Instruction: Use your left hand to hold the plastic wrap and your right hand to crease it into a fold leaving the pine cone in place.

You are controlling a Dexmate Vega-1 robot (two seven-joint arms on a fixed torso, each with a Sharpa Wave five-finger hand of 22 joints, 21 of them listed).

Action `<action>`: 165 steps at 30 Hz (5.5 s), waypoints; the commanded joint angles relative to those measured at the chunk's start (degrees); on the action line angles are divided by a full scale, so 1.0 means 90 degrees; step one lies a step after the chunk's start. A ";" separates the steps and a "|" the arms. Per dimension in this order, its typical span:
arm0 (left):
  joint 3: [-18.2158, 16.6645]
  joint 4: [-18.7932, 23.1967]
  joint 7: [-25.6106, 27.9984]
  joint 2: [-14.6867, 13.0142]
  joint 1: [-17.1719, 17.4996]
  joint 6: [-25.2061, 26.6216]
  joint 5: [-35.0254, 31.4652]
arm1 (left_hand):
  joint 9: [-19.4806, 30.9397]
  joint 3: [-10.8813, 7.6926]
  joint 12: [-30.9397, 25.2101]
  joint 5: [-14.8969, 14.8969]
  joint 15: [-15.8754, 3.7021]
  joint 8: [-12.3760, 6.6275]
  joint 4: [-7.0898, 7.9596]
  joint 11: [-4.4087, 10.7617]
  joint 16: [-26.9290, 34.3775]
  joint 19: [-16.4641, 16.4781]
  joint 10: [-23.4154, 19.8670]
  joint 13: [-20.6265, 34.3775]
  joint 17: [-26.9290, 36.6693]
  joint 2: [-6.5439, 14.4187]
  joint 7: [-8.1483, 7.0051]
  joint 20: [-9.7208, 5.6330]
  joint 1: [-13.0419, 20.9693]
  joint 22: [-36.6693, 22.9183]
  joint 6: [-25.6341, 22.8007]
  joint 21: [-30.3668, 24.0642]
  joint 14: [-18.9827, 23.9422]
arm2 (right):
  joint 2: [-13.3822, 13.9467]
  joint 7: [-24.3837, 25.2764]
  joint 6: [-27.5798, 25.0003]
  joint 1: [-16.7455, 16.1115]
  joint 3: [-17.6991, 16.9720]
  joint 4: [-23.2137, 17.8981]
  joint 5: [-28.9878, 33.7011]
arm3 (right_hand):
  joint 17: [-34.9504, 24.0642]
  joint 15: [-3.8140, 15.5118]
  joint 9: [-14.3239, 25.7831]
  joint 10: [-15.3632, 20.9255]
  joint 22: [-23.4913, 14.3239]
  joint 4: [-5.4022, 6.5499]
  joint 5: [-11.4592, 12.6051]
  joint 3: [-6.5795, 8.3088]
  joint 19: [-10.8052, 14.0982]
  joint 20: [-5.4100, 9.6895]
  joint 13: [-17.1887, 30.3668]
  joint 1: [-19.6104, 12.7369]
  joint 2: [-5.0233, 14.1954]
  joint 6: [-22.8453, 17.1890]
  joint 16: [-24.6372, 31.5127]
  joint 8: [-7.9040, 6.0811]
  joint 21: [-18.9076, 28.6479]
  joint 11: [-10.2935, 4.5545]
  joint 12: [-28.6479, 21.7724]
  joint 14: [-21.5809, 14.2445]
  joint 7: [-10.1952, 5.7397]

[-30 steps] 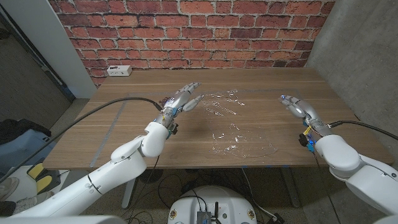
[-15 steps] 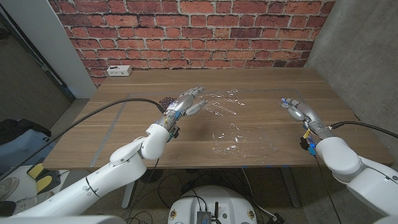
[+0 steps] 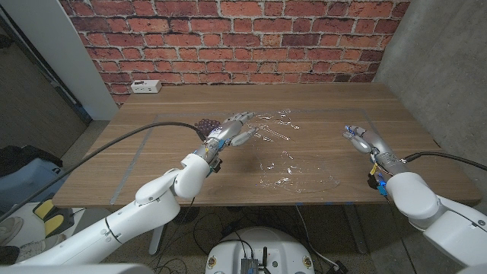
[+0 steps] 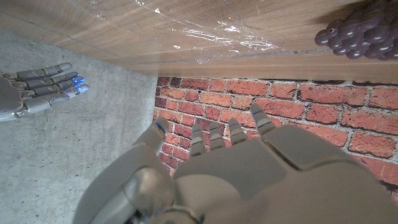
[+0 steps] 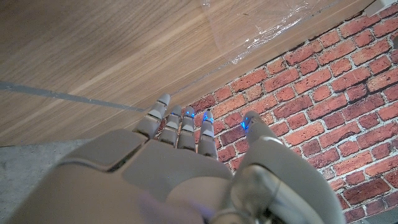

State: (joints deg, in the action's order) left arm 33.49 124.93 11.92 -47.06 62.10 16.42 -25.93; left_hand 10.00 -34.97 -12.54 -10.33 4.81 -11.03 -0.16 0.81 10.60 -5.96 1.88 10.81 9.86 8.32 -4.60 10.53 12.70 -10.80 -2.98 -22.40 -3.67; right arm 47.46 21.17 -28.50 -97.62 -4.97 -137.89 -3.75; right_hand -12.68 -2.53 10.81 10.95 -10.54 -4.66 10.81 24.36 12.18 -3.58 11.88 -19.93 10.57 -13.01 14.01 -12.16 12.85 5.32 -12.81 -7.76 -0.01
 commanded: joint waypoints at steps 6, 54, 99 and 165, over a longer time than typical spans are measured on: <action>0.0127 0.0043 -0.0380 -0.0091 -0.0035 -0.0137 -0.0171 | 0.0032 0.0019 -0.0005 0.0022 -0.0023 -0.0003 -0.0020 -0.0001 -0.0019 -0.0045 0.0012 0.0013 0.0017 -0.0065 0.0002 0.0020 0.0023 -0.0023 -0.0032 0.0044 -0.0015 | -0.0072 0.0034 -0.0478 -0.0103 0.0164 -0.0252 0.0300 | -0.0025 0.0043 0.0016 0.0031 -0.0018 0.0015 -0.0020 0.0049 0.0040 0.0024 0.0008 -0.0096 0.0005 -0.0002 0.0046 0.0033 0.0008 -0.0044 0.0007 -0.0028 -0.0024; 0.0167 -0.0085 -0.1106 -0.0400 -0.0077 -0.0785 -0.0437 | 0.0035 0.0026 -0.0021 0.0023 -0.0070 -0.0069 -0.0145 0.0054 -0.0013 -0.0043 -0.0145 0.0015 0.0006 -0.0103 0.0082 0.0005 0.0104 -0.0023 -0.0423 0.0116 -0.0021 | 0.0082 0.0540 -0.1679 -0.0382 0.0776 -0.0749 0.0782 | -0.0028 0.0129 0.0028 0.0193 -0.0014 -0.0039 -0.0006 0.0228 0.0126 0.0000 0.0020 -0.0404 -0.0003 -0.0188 0.0077 0.0014 0.0024 -0.0105 -0.0011 -0.0115 -0.0016; 0.0502 0.0236 -0.0913 -0.0313 0.0282 -0.0166 -0.4012 | 0.0065 -0.0078 -0.0152 -0.0017 -0.0373 -0.0640 -0.1184 0.0560 0.0036 0.1419 -0.1574 0.0004 -0.0009 -0.1014 -0.0195 -0.0293 0.3005 0.0045 -0.3446 0.0200 0.0740 | 0.0549 0.1931 -0.4330 0.1096 0.3620 -0.0889 0.2589 | 0.0112 0.0900 0.0052 0.1569 -0.0016 -0.0703 -0.0015 0.0660 0.1377 -0.0070 -0.0010 -0.3509 -0.0769 -0.2307 0.0352 -0.0367 0.0310 -0.0762 -0.0130 -0.1410 -0.0195; 0.0707 0.0496 -0.3184 -0.0050 0.0237 -0.0683 -0.5946 | 0.0115 0.0791 0.0039 -0.0206 -0.0367 -0.0553 -0.0998 0.0661 -0.0012 0.1561 -0.1374 0.0018 0.0006 -0.1579 -0.0893 -0.0456 0.4019 0.0027 -0.4656 0.0590 0.0557 | 0.0905 0.1522 -0.5720 0.2152 0.5133 -0.1124 0.2919 | 0.0022 0.1154 0.0248 0.1137 -0.0012 -0.0562 0.0105 0.0182 0.1343 0.0174 0.0065 -0.4840 -0.1058 -0.2715 0.0164 -0.0443 0.0171 -0.1152 0.0132 -0.0954 -0.0486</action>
State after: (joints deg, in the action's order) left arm 39.02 129.74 -15.39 -48.14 63.70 10.58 -76.07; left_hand 10.82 -28.08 -12.07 -11.95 1.73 -16.17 -9.08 6.66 10.37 7.77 -10.69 10.80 9.74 -6.07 -12.49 6.64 48.21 -10.41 -44.84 -17.08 1.45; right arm 55.38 33.67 -79.92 -78.02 40.20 -147.85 23.03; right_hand -12.35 2.36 12.87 21.16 -10.53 -9.86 11.70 26.40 23.75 -2.25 12.23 -62.91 1.07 -37.16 15.62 -15.92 14.39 -5.11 -11.65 -16.35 -4.51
